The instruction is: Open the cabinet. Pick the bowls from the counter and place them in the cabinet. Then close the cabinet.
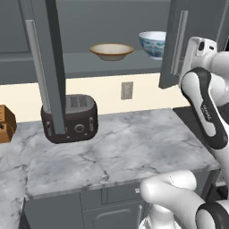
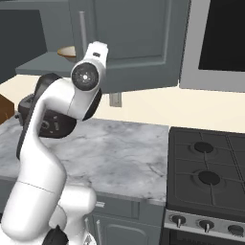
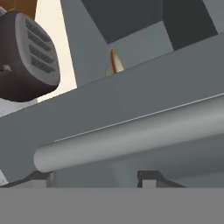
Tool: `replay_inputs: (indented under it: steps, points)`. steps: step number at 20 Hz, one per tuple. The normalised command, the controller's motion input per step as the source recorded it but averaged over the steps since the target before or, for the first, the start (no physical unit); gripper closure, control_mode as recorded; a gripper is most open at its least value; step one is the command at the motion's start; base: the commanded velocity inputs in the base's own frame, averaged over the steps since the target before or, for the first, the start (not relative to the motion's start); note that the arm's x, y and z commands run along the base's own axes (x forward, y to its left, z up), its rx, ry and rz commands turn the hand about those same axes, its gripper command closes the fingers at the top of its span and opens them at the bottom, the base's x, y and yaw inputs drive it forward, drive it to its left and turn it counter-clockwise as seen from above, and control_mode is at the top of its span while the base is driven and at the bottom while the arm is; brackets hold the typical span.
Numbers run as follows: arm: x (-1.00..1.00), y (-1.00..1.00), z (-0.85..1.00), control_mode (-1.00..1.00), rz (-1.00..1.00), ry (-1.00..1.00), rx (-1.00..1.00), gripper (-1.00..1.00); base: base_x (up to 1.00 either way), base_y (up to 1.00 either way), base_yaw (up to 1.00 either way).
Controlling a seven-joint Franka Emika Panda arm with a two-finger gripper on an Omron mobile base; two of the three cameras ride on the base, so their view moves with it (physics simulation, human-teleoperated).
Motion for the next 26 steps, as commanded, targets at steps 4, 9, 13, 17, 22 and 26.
replay_inputs:
  steps: [4, 9, 13, 17, 22, 26]
  points:
    - [1.0, 0.09, -0.12, -1.0, -0.18, 0.0, 0.01, -1.0, 0.0, 0.0, 0.0]
    - [1.0, -0.09, -0.19, -1.0, -0.02, 0.03, 0.1, -1.0, 0.0, 0.0, 0.0]
    - [1.0, -0.23, -0.29, -1.0, 0.02, 0.09, 0.14, -1.0, 0.0, 0.0, 0.0]
    - [1.0, -0.23, -0.24, -1.0, 0.06, 0.11, 0.15, -1.0, 0.0, 0.0, 0.0]
    - [1.0, -0.15, -0.27, -1.0, 0.07, 0.12, 0.12, -1.0, 0.0, 0.0, 0.0]
    - [0.27, 0.0, -0.52, -1.0, 0.0, 0.03, 0.01, -1.0, 0.0, 0.0, 0.0]
